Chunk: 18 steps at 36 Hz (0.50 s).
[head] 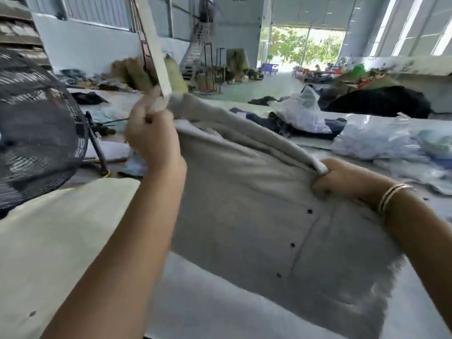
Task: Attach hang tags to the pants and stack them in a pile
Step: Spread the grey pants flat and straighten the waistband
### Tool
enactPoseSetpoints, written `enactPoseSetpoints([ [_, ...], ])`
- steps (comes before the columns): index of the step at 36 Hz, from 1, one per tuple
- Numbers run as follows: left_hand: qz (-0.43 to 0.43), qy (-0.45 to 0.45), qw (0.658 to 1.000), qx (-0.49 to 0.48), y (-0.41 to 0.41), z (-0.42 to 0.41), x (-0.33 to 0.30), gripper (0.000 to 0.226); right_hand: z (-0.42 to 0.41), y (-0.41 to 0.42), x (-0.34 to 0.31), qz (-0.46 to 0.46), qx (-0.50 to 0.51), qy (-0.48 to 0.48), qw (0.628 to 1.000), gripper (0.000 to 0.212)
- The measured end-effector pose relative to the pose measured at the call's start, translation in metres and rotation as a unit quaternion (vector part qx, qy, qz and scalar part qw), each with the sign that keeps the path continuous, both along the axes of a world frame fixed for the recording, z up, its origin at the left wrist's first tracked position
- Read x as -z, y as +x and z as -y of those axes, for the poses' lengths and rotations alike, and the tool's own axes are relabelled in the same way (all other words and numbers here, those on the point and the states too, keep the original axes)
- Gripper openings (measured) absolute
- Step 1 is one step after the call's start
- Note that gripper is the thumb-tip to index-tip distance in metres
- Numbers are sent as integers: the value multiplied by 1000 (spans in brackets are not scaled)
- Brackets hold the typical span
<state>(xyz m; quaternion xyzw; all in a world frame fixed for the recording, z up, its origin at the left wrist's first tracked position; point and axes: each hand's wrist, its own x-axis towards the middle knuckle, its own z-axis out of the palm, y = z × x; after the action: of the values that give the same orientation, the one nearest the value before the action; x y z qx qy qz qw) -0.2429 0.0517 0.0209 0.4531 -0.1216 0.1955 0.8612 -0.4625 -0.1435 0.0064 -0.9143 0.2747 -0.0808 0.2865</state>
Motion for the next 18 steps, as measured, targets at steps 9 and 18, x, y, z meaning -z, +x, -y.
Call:
enactPoseSetpoints([
  [9,-145,448,880,68,-34,39,228,24,40,29,176,-325,-30,-238,915,31],
  [18,183,823,515,158,-55,27,316,63,65,-60,228,-190,140,-106,966,50],
])
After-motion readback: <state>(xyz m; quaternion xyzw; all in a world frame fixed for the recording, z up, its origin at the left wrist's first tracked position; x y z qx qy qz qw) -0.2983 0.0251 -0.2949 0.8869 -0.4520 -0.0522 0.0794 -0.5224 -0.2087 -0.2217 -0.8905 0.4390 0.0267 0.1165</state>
